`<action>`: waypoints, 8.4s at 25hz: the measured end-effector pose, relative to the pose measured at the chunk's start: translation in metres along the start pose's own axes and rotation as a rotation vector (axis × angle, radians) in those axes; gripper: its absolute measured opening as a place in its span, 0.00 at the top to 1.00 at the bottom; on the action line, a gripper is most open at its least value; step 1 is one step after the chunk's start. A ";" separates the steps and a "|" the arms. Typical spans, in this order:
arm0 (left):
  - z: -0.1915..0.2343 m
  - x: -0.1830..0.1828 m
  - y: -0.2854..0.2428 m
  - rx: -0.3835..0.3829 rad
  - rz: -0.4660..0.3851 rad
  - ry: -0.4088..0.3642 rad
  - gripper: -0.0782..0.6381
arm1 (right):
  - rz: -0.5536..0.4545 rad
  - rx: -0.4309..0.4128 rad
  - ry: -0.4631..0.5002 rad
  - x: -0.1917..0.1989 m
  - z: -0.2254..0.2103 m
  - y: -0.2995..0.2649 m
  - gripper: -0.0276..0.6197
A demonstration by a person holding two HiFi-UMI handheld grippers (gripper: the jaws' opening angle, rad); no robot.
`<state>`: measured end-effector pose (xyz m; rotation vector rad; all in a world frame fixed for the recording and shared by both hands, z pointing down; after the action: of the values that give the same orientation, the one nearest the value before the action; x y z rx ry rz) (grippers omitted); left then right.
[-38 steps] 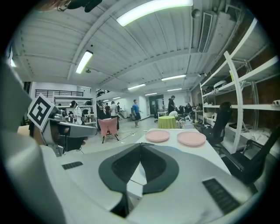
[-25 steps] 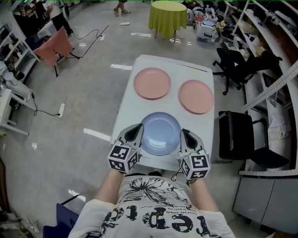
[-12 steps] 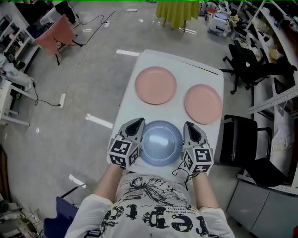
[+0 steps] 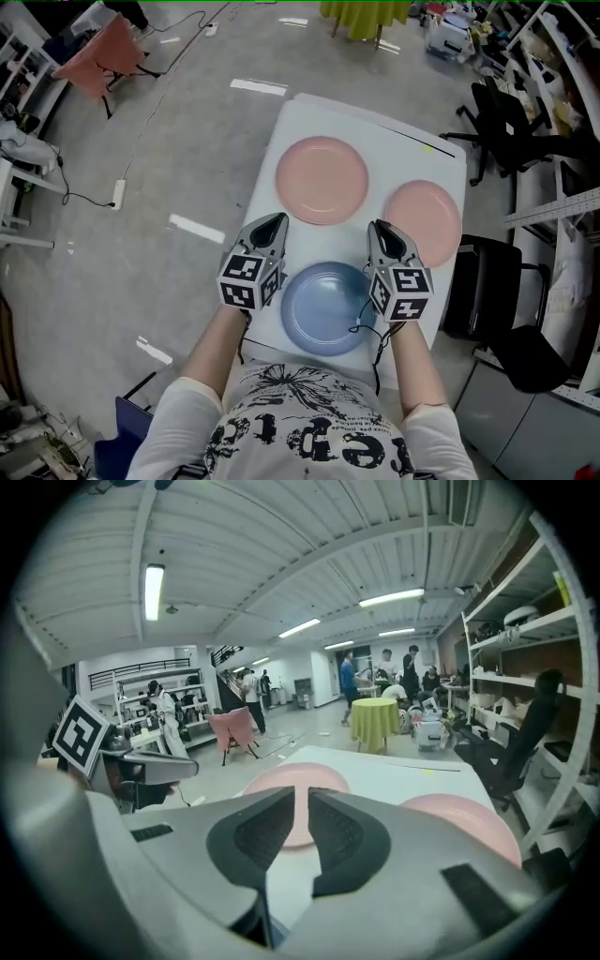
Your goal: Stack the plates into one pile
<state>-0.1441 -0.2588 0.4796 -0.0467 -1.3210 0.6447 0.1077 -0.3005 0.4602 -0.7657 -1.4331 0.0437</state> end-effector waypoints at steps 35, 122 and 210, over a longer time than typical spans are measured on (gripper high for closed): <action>0.158 0.040 -0.155 0.057 0.322 0.248 0.75 | 0.407 0.247 0.049 0.040 -0.038 -0.210 0.85; -0.094 0.188 0.130 -0.038 0.405 0.150 0.77 | 0.454 0.188 -0.068 0.214 0.025 0.158 0.85; -0.193 0.060 -0.234 0.058 0.294 0.141 0.66 | 0.226 0.247 -0.108 0.113 -0.305 0.027 0.75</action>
<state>0.1327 -0.3626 0.5699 -0.2389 -1.1682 0.9120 0.4114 -0.3630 0.5611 -0.7247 -1.4057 0.4340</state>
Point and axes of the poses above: the fingertips, and each gripper's own axes: y backward along the fingers, z to its left, x out of its underside, the point moved 9 cm from there along y, backward along the fingers, and after that the axes turned 6 degrees about x, right-handed, at the moved point
